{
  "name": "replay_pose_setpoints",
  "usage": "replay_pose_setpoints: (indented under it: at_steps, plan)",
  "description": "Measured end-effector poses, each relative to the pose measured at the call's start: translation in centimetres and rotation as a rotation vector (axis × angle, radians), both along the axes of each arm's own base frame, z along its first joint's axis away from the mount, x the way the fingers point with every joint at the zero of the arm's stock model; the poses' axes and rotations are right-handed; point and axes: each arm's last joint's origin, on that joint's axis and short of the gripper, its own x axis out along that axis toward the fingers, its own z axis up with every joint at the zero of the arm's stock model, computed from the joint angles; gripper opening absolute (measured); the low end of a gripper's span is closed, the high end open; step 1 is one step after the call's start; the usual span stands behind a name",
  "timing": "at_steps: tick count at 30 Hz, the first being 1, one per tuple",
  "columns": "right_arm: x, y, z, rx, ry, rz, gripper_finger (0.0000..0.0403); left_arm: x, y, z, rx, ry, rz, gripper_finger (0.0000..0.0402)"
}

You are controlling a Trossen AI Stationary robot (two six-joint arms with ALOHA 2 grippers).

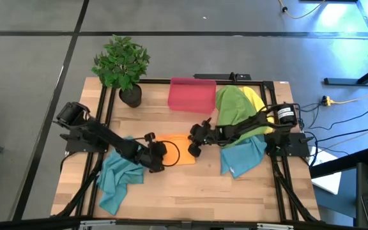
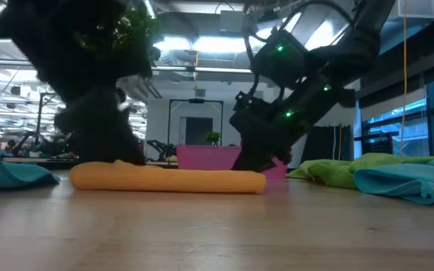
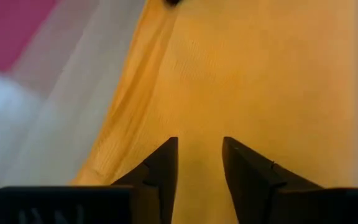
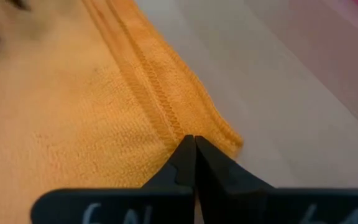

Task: Roll microfiber towels into tight, uniform cylinder then place into a basket
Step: Fold the orange towel, then roll the orange towel

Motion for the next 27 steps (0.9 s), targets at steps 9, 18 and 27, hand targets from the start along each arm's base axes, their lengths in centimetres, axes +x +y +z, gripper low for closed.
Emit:
replay_pose_setpoints:
  at_steps: [9,18,27]
  plan:
    - [-1.7,1.7,3.6,-0.106,0.026,-0.018,0.0017,1.1,-1.6,2.5,0.084,-0.021,-0.141,0.0118]
    - [-3.6,4.9,8.6,-0.181,-0.042,0.187,0.0068,-0.4,-4.2,5.6,0.091,-0.005,-0.24,0.012]
    - [-3.5,11.1,5.3,-0.233,-0.038,0.493,0.0175,-1.5,-4.8,4.3,0.031,0.055,-0.29,0.0121]
